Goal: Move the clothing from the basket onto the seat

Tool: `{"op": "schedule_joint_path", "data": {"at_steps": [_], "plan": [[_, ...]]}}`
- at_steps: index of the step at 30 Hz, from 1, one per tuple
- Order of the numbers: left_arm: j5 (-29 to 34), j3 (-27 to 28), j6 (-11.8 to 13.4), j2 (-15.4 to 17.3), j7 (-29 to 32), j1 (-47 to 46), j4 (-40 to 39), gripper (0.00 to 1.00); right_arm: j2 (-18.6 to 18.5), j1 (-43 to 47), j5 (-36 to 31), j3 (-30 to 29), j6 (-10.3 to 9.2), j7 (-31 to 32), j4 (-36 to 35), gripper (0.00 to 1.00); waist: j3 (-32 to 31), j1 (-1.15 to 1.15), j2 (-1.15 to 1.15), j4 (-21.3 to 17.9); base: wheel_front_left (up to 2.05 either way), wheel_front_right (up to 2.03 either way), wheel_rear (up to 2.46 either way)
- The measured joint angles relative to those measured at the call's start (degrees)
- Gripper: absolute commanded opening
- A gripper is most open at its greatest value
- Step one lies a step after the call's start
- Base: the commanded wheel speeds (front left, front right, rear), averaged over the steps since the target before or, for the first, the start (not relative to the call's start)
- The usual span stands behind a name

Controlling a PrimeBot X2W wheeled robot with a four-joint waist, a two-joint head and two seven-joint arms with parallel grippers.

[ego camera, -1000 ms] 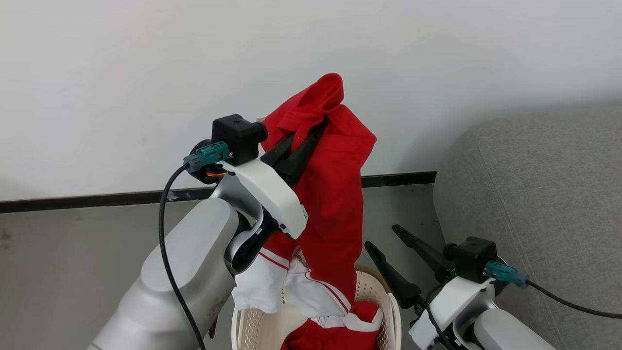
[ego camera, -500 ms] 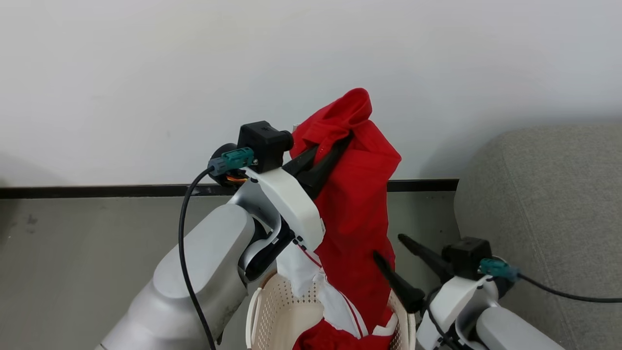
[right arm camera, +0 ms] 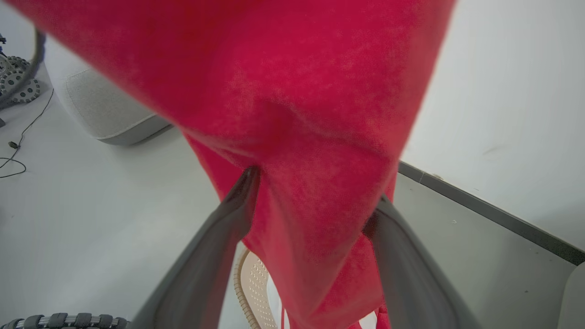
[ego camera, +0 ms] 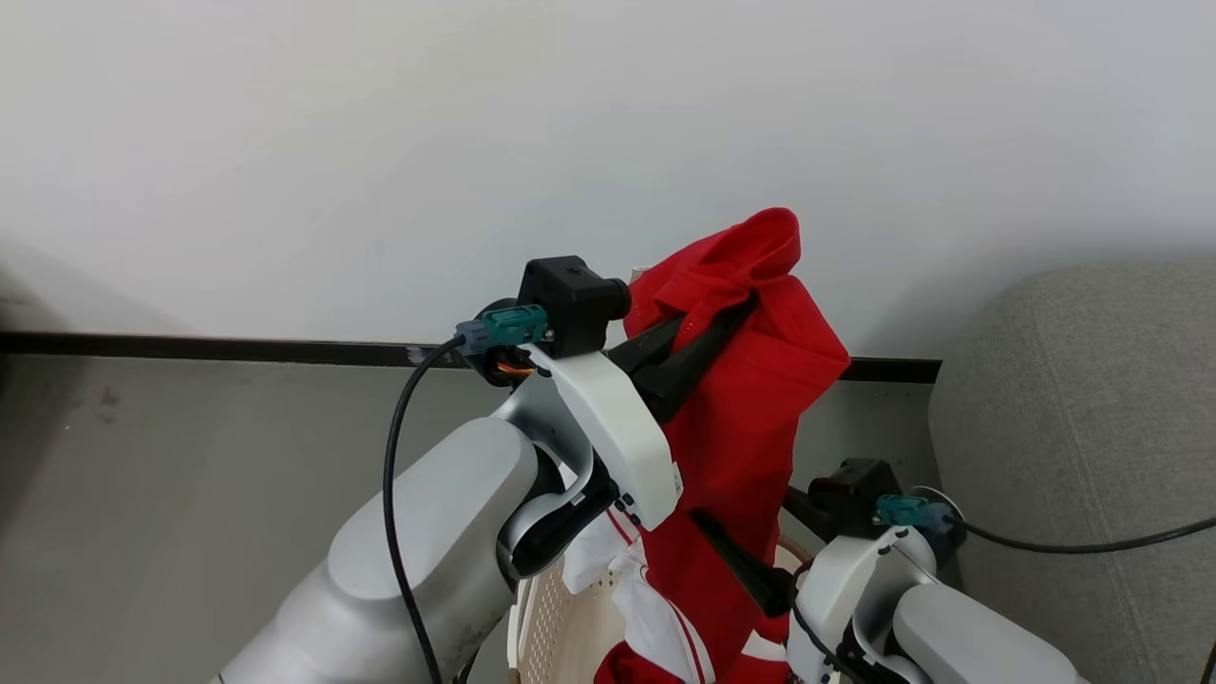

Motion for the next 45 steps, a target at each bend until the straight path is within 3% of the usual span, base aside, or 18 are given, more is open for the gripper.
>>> {"op": "schedule_joint_path", "data": {"at_steps": [9, 10, 11, 21, 29, 45], "plan": [[-2.61, -3.42, 0.78, 0.05, 0.79, -0.05, -2.3, 0.0, 1.67, -4.14, 1.56, 4.37, 0.0, 0.0, 4.19, 0.98, 0.2, 0.0, 0.0, 2.02, 0.0, 0.0, 0.0], [-2.85, -3.63, 1.01, 0.05, 0.86, -0.05, -2.42, 0.0, 1.74, -4.4, 1.98, 4.57, 0.0, 0.0, 4.67, 0.07, 0.21, 0.0, 0.0, 2.18, 0.0, 0.0, 0.0], [-2.91, -3.75, 1.02, 0.08, 0.87, -0.05, -2.47, 0.0, 1.74, -4.5, 2.32, 4.58, 0.0, 0.0, 5.01, 0.0, 0.23, 0.0, 0.0, 2.33, 0.0, 0.0, 0.0], [-2.89, -2.65, 3.33, 0.05, 0.36, -0.04, -1.53, 0.0, 1.26, -4.69, 3.22, 0.44, 0.0, 0.01, 5.54, 0.0, 0.26, 0.0, 0.0, 2.81, 0.0, 0.0, 0.0], [-3.05, -0.09, 4.87, 0.93, -0.63, 0.11, -0.32, 0.0, -0.32, -4.36, 4.27, -7.84, -0.01, 0.04, 2.81, 0.0, 0.17, 0.0, 0.0, 2.02, 0.0, 0.0, 0.0], [-4.39, -0.75, 5.04, 3.68, -0.63, 5.92, 0.38, 0.0, -1.92, -0.46, 2.4, -18.17, -0.01, 0.05, -3.49, 0.0, 0.34, 0.0, 0.0, -0.1, 0.0, 0.0, 0.0]]}}
